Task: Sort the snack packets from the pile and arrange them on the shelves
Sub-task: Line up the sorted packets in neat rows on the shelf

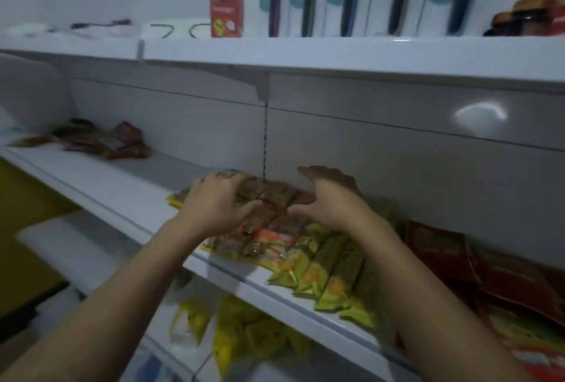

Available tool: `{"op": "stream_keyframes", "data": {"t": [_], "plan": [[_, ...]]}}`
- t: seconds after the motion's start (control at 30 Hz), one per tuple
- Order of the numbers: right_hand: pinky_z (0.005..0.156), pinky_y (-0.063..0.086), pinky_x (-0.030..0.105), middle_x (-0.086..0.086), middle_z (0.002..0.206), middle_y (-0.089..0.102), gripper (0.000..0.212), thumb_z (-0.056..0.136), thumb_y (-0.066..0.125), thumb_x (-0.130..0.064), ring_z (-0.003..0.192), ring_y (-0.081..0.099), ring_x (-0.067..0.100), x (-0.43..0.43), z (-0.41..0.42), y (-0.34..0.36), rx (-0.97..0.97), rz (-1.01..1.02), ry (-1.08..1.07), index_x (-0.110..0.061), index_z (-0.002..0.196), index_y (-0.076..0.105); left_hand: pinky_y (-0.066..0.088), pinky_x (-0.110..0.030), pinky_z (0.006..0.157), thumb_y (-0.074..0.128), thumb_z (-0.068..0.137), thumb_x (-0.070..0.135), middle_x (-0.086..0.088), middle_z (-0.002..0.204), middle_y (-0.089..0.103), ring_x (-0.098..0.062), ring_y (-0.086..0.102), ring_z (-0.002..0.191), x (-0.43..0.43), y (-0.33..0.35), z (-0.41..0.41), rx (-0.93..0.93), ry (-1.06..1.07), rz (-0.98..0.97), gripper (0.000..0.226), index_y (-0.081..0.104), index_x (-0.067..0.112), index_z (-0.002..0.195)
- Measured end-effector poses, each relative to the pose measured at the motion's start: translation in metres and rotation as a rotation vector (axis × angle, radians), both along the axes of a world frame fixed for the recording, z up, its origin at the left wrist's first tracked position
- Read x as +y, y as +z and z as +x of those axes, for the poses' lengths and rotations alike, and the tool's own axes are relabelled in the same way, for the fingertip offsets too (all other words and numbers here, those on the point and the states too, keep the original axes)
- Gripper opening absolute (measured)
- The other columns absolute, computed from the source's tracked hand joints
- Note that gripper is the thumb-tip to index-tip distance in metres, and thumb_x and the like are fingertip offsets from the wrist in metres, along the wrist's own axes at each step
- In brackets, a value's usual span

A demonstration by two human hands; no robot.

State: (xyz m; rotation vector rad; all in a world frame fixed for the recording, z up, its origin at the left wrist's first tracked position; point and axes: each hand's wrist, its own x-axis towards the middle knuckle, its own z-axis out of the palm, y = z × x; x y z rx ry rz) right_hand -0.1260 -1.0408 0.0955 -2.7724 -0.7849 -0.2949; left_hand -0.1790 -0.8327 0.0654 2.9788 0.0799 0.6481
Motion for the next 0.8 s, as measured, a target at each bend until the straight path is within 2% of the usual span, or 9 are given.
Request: {"op": "stream_keyframes", "data": {"t": [0.13,0.23,0.4,0.57,0.8], "plan": [[0.115,0.031,0.041,0.002,0.156,0.035,0.09,0.081,0.069,-0.058,0.141,0.033,0.025,0.089,-0.019,-0.003,0.002,0.014,0.132,-0.024,0.153,0.029,0.04,-0.043,0.099,0.044,0.088,0.071,-0.005,0.132,0.061,-0.029,0.048,0.124,0.081,-0.002,-0.044,-0.024,0.141,-0.02,0.07,0.046,0.028,0.143],[0.116,0.025,0.043,0.001,0.156,0.033,0.088,0.082,0.067,-0.06,0.143,0.029,0.025,0.156,-0.034,-0.006,-0.014,-0.005,0.223,-0.025,0.152,0.028,0.034,-0.046,0.105,0.047,0.089,0.068,0.0,0.143,0.053,-0.025,0.04,0.134,0.134,-0.01,-0.081,-0.03,0.229,-0.044,0.069,0.043,0.028,0.145],[0.116,0.024,0.046,-0.003,0.159,0.029,0.09,0.081,0.066,-0.061,0.145,0.026,0.023,0.256,-0.069,-0.017,0.008,0.059,0.378,-0.028,0.154,0.025,0.033,-0.047,0.107,0.045,0.088,0.07,0.002,0.149,0.046,-0.022,0.035,0.138,0.205,-0.019,-0.141,0.0,0.386,-0.063,0.069,0.039,0.032,0.146],[0.115,0.021,0.043,-0.004,0.16,0.026,0.085,0.085,0.066,-0.056,0.145,0.024,0.022,0.322,-0.1,-0.029,0.025,0.096,0.48,-0.028,0.154,0.025,0.034,-0.046,0.104,0.045,0.089,0.07,0.004,0.146,0.048,-0.022,0.038,0.136,0.259,-0.027,-0.186,0.01,0.504,-0.062,0.069,0.041,0.031,0.146],[0.114,0.023,0.041,-0.002,0.157,0.031,0.082,0.086,0.065,-0.055,0.143,0.028,0.022,0.385,-0.114,-0.045,0.052,0.1,0.529,-0.028,0.153,0.028,0.032,-0.045,0.106,0.046,0.09,0.067,0.003,0.148,0.046,-0.021,0.036,0.138,0.303,-0.045,-0.21,0.019,0.611,-0.111,0.067,0.038,0.033,0.147]]}}
